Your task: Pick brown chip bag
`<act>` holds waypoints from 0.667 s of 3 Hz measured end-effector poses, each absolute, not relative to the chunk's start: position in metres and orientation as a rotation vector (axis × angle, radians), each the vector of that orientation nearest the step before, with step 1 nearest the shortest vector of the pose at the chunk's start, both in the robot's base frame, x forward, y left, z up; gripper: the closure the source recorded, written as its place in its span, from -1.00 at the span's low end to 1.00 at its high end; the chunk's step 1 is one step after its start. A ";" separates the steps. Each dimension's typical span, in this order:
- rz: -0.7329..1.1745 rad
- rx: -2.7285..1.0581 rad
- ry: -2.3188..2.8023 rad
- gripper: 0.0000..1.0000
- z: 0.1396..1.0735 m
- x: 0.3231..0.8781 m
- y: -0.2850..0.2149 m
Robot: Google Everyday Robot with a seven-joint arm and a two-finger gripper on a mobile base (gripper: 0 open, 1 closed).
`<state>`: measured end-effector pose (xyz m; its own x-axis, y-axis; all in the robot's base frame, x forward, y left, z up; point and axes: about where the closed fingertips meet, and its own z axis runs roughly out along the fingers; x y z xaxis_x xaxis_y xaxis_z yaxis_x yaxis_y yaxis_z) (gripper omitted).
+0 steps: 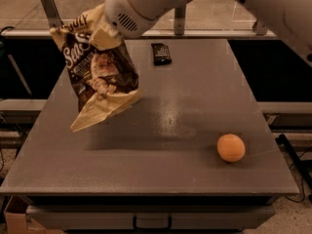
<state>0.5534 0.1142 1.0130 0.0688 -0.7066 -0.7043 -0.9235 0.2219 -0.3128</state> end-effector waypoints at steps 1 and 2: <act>0.317 -1.500 1.584 1.00 1.069 0.562 0.100; 0.309 -1.497 1.569 1.00 1.078 0.559 0.101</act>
Offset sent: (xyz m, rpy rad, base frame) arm 0.0073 -0.0122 0.0460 0.0467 -0.0763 0.0099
